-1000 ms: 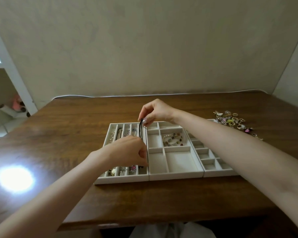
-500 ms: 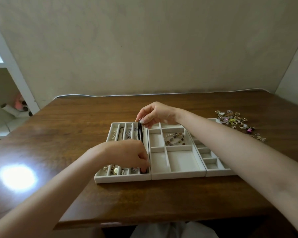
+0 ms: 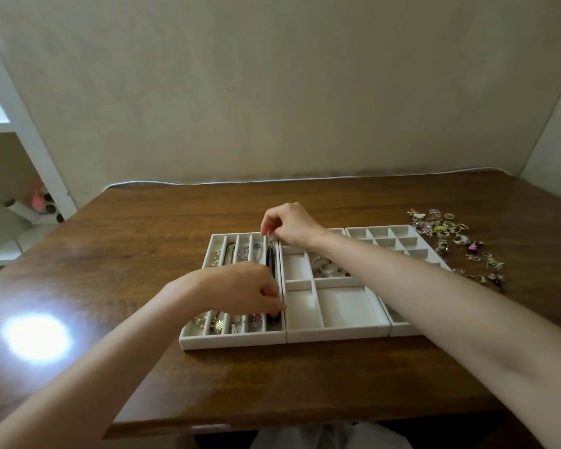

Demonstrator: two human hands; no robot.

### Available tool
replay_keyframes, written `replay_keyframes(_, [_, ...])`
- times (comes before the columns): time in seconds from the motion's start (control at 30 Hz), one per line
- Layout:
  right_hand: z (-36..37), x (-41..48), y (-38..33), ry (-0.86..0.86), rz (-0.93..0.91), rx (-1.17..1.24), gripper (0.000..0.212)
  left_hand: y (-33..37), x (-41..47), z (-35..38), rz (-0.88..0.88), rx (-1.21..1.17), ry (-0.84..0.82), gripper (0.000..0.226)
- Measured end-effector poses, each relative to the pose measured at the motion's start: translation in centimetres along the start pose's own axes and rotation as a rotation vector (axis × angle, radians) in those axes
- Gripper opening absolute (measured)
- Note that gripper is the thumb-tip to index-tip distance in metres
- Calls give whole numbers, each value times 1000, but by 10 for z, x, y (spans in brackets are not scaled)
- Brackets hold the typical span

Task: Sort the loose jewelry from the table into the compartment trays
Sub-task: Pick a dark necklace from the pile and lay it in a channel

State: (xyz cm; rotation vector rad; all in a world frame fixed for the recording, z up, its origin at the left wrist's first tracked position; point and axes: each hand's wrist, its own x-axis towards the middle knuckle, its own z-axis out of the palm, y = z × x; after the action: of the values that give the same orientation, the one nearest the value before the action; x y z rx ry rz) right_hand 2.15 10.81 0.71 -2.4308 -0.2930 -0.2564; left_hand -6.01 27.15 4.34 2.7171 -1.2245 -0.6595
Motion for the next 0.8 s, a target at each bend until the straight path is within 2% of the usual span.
replay_keyframes(0.13, [2, 0, -4, 8, -52, -121, 40, -4, -2, -3, -19, -25, 90, 29])
replay_keyframes(0.27, [-9, -5, -3, 22, -17, -66, 34, -11, 1, -6, -25, -39, 181, 29])
replay_keyframes(0.4, [-16, -14, -3, -102, -40, -136, 35, -12, 5, -3, 24, -1, 76, 29])
replay_keyframes(0.5, [-19, -19, -1, -90, -75, -148, 35, -8, 8, -2, 5, 10, 39, 27])
replay_keyframes(0.57, [-25, -22, 0, -39, -63, -79, 35, -6, 12, -5, -11, -12, 156, 19])
replay_keyframes(0.67, [-37, -27, 4, 43, -31, 3, 33, -2, 25, -11, -21, -126, 426, 10])
replay_keyframes(0.8, [-54, -40, 16, 104, -23, 10, 31, 2, 53, -16, -8, -294, 709, 8])
